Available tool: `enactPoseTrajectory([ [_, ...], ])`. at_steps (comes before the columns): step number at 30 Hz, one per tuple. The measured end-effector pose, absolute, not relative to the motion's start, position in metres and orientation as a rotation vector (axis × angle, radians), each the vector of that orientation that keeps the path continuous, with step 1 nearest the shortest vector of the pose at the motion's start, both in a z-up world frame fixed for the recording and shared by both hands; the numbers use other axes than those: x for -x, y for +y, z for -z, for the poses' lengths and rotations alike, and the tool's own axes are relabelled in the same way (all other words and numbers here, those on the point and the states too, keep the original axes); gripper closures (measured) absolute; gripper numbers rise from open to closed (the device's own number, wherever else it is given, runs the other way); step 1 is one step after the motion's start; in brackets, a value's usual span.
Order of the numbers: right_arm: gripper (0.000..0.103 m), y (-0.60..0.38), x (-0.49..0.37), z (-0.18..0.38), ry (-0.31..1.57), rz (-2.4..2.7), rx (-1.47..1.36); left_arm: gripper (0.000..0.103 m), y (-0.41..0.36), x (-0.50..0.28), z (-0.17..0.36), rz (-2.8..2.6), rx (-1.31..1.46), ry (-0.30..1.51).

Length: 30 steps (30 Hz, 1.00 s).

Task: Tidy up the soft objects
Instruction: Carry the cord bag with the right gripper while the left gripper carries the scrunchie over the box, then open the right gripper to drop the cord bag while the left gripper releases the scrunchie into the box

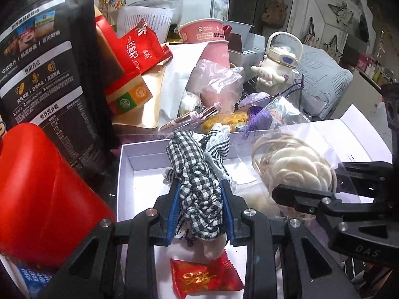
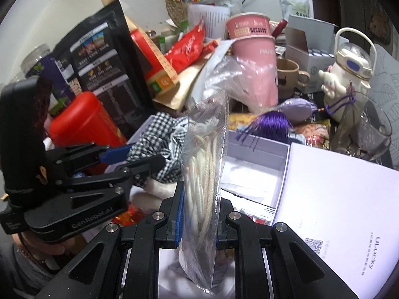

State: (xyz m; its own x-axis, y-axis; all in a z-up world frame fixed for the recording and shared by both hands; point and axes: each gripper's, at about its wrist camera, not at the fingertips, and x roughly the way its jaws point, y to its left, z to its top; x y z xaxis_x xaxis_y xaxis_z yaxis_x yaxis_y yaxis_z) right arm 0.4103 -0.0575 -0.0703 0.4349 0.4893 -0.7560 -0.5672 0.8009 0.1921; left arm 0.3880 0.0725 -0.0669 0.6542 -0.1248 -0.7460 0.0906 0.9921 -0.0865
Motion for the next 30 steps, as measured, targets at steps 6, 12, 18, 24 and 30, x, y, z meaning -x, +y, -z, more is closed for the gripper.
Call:
enactPoseTrajectory([
  [6, 0.086, -0.054, -0.413, 0.082, 0.940, -0.653, 0.122, 0.073, 0.073, -0.392, 0.076, 0.106, 0.053, 0.887],
  [12, 0.086, -0.049, -0.414, 0.087, 0.954, -0.636, 0.161, 0.072, 0.072, -0.393, 0.079, 0.089, 0.047, 0.900],
  [18, 0.080, -0.051, -0.414, 0.082, 0.946, -0.610, 0.171, 0.069, 0.073, -0.390, 0.077, 0.023, 0.069, 0.871],
  [24, 0.077, -0.059, -0.409, 0.073, 0.919, -0.561, 0.167, 0.069, 0.067, -0.383, 0.070, 0.031, 0.085, 0.860],
  [30, 0.052, -0.069, -0.399, 0.069, 0.909, -0.537, 0.141, 0.069, 0.061, -0.376, 0.060, 0.034, 0.082, 0.868],
])
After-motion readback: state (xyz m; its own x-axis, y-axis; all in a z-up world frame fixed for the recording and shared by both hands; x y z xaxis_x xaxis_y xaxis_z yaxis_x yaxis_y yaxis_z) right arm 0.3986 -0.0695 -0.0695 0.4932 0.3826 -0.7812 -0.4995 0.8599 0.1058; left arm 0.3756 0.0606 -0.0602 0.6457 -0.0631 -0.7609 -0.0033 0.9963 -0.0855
